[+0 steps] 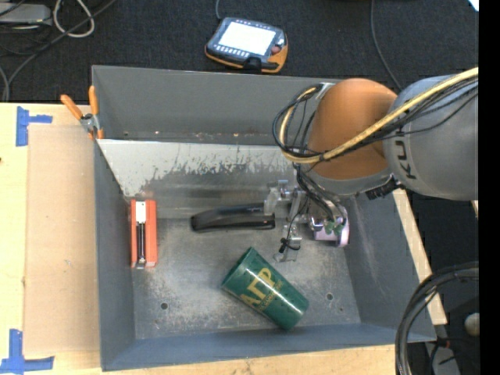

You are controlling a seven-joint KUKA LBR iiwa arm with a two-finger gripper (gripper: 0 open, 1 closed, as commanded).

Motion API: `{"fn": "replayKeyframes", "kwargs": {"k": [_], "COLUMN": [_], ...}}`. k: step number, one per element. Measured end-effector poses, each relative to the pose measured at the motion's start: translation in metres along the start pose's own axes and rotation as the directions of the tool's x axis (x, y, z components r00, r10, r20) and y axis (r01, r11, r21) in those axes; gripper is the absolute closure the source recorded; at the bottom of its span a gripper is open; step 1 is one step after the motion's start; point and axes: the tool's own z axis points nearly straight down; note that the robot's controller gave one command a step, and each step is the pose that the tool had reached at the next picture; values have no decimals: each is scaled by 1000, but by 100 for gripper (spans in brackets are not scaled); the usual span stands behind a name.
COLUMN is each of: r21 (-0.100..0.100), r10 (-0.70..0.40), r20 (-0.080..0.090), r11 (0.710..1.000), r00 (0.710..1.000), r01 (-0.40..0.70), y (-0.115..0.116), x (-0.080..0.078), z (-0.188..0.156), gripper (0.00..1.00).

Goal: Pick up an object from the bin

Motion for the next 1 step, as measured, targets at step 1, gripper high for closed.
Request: {"fn": "replayKeyframes", "kwargs": {"k": [1], "r21": [0], "r10": [1], "r20": [7], "r11": [1000], "r00": [1000], "r01": [-1], "y": [0], "x": [-2], "z": [-4], "gripper": [0]}}
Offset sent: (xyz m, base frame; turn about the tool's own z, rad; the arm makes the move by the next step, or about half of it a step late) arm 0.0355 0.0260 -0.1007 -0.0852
